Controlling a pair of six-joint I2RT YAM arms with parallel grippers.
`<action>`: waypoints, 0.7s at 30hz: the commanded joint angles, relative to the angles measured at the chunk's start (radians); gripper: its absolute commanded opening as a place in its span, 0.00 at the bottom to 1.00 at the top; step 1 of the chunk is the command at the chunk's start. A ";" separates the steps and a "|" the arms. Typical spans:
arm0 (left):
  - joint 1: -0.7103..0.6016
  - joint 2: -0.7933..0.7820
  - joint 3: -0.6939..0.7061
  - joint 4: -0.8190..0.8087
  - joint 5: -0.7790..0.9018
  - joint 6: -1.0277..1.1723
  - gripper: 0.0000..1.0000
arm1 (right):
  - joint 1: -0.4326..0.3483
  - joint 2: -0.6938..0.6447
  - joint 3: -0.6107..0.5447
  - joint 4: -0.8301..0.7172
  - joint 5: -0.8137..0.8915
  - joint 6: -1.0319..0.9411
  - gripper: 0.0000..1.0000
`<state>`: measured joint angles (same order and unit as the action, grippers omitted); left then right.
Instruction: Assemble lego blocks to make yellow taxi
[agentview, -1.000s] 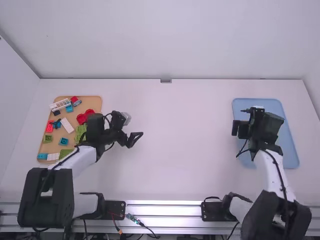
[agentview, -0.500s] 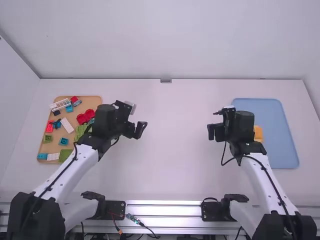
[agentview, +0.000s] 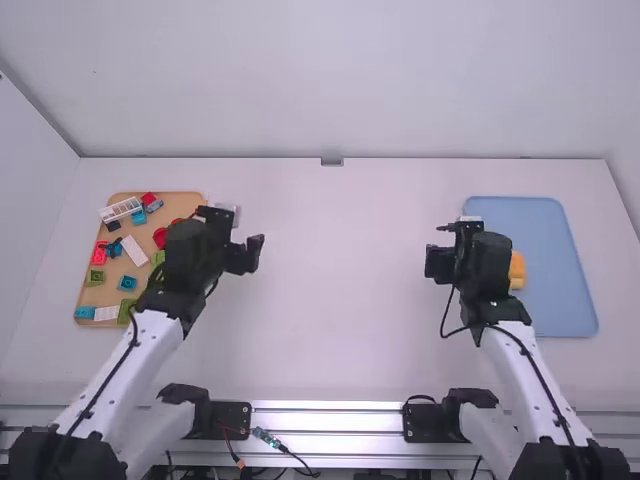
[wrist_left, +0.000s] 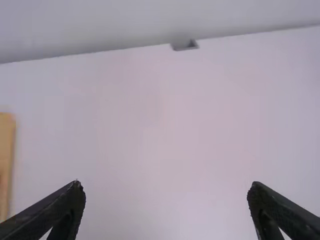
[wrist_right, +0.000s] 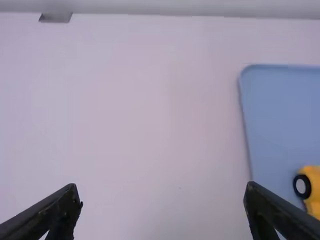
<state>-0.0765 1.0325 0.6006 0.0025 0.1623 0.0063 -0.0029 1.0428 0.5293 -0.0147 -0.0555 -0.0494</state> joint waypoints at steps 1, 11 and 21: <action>0.045 -0.051 -0.048 -0.002 -0.073 -0.006 0.82 | 0.003 -0.051 -0.045 0.015 0.056 0.049 0.82; 0.076 -0.260 -0.257 -0.002 -0.162 -0.006 0.61 | 0.003 -0.259 -0.253 0.015 0.056 0.049 0.61; 0.076 -0.495 -0.491 -0.002 -0.162 -0.006 0.37 | 0.003 -0.494 -0.488 0.015 0.056 0.049 0.38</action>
<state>-0.0017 0.5869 0.1570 -0.0010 0.0128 -0.0006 -0.0029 0.5961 0.0917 -0.0021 -0.0040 -0.0044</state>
